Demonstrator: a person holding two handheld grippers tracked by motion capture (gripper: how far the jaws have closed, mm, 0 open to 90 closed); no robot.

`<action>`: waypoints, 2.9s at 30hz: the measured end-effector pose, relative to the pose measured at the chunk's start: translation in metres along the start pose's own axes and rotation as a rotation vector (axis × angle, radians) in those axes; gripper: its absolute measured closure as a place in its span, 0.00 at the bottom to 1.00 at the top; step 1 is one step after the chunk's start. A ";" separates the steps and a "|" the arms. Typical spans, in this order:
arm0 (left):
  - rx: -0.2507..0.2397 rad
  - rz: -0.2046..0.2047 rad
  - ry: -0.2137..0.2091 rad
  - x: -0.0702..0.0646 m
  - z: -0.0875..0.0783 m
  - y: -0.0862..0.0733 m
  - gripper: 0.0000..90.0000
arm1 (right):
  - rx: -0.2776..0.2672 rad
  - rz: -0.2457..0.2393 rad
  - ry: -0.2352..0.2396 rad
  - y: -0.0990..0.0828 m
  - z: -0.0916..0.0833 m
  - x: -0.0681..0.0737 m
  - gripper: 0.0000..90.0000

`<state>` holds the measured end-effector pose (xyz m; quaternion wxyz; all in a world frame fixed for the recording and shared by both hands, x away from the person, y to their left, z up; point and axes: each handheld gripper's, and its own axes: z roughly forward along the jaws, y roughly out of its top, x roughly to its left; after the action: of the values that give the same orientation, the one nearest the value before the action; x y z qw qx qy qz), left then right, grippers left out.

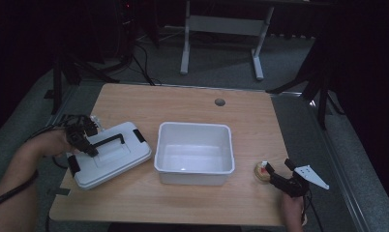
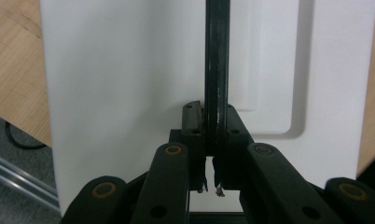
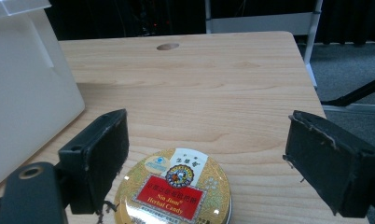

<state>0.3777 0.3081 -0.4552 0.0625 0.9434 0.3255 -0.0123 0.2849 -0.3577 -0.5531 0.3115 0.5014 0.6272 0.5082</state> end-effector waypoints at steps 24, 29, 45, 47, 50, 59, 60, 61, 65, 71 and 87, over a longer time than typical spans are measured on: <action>0.000 0.012 -0.057 0.000 0.038 0.014 0.92 | 0.004 -0.001 0.009 0.000 0.000 0.000 0.14; -0.028 0.009 -0.029 0.001 0.036 0.012 0.84 | 0.007 -0.005 0.007 0.000 0.000 0.000 0.14; -0.052 -0.026 -0.049 0.000 0.027 0.008 0.17 | 0.219 -0.068 0.163 0.009 -0.002 -0.021 0.14; -0.065 -0.022 -0.041 0.000 0.024 0.009 0.17 | 0.256 -0.079 0.183 0.008 -0.002 -0.025 0.14; -0.062 -0.010 -0.045 -0.002 0.022 0.010 0.17 | 0.304 -0.104 0.225 0.008 -0.004 -0.030 0.14; -0.054 0.006 -0.047 -0.004 0.024 0.010 0.17 | 0.416 -0.227 0.297 0.011 -0.007 -0.039 0.14; -0.050 0.004 -0.047 -0.003 0.024 0.010 0.17 | 0.432 -0.246 0.302 0.011 -0.007 -0.039 0.14; -0.050 0.004 -0.047 -0.003 0.024 0.010 0.17 | 0.432 -0.246 0.302 0.011 -0.007 -0.039 0.14; -0.053 0.007 -0.043 -0.003 0.022 0.010 0.17 | 0.544 -0.334 0.355 0.016 -0.010 -0.037 0.15; -0.046 0.012 -0.043 -0.004 0.021 0.010 0.17 | 0.708 -0.425 0.368 0.025 -0.010 -0.028 0.15; -0.006 0.026 -0.040 -0.005 0.019 0.012 0.17 | 1.090 -0.784 0.396 0.075 0.012 0.006 0.15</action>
<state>0.3812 0.2931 -0.4722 0.0719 0.9470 0.3118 -0.0294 0.3170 -0.3494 -0.4844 0.0559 0.2209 0.9722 0.0533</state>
